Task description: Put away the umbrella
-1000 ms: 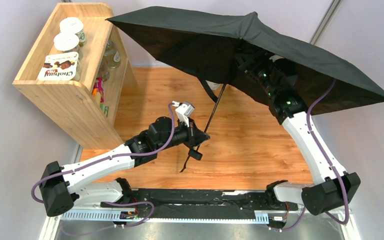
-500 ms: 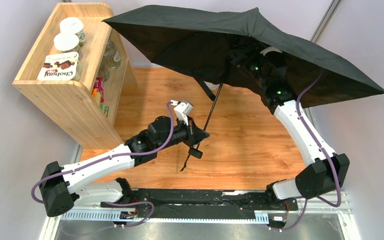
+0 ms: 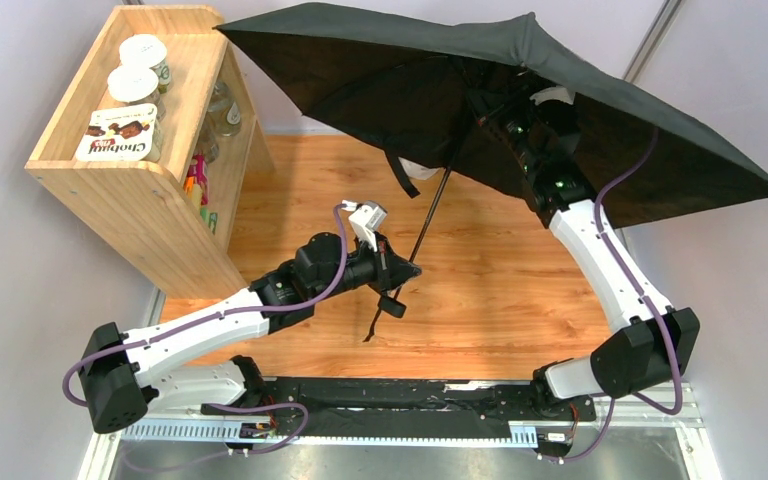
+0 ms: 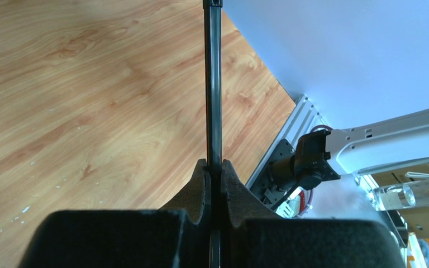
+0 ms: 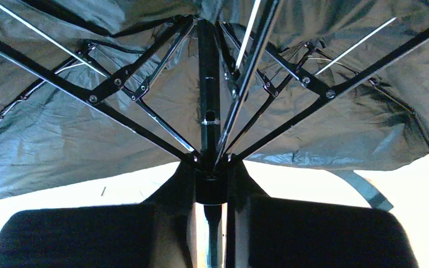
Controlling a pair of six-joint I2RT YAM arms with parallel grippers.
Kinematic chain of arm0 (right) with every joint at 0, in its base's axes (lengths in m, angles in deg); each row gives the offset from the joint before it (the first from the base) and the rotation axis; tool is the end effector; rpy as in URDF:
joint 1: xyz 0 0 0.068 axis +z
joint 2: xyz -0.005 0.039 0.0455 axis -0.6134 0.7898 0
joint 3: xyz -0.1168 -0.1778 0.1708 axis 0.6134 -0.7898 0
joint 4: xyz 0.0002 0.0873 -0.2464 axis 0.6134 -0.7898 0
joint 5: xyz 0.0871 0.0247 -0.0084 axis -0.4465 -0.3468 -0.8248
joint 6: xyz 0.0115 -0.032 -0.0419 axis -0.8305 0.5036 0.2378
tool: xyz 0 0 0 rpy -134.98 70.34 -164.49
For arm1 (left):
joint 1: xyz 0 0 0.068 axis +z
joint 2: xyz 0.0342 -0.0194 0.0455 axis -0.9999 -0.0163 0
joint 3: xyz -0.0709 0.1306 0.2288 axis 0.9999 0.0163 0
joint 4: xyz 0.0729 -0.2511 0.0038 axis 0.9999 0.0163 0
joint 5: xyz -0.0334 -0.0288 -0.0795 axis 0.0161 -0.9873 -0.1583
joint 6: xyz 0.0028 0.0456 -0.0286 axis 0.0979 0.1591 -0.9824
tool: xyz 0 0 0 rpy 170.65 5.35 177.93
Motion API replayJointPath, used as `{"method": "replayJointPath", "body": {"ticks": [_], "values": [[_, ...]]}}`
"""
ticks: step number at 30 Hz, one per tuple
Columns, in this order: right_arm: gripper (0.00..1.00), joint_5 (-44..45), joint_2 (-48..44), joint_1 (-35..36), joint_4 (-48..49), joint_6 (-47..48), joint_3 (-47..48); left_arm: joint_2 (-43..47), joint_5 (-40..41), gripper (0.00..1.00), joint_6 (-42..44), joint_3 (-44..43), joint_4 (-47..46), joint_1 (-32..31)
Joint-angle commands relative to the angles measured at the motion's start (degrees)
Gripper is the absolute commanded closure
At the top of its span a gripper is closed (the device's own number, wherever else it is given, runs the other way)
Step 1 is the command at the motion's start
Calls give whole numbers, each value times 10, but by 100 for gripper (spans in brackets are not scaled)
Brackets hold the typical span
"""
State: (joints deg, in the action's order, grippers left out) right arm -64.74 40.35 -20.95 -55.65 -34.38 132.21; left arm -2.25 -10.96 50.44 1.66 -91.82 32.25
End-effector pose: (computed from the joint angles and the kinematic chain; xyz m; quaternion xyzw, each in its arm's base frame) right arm 0.3170 0.0960 0.4391 0.2126 0.6627 0.4046 0.5932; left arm 0.1378 -0.2166 0.3127 0.1582 0.7561 -0.4886 0.4057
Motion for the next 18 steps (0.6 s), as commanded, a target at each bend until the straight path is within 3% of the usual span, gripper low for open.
{"method": "replayJointPath", "body": {"ticks": [1,5,10,14,18], "values": [[100,24,-2,-9,37,21,26,15,-12,100,8,-10,-29,-4],[100,-71,-26,-8,-11,68,19,10,18,100,8,-36,8,3],[100,-216,-139,48,-10,48,-162,-59,-62,100,5,-148,34,62],[100,-148,-251,173,35,32,-353,-98,-101,100,18,-218,38,68],[100,-54,-296,207,73,20,-405,-115,-115,100,4,-222,12,68]]}}
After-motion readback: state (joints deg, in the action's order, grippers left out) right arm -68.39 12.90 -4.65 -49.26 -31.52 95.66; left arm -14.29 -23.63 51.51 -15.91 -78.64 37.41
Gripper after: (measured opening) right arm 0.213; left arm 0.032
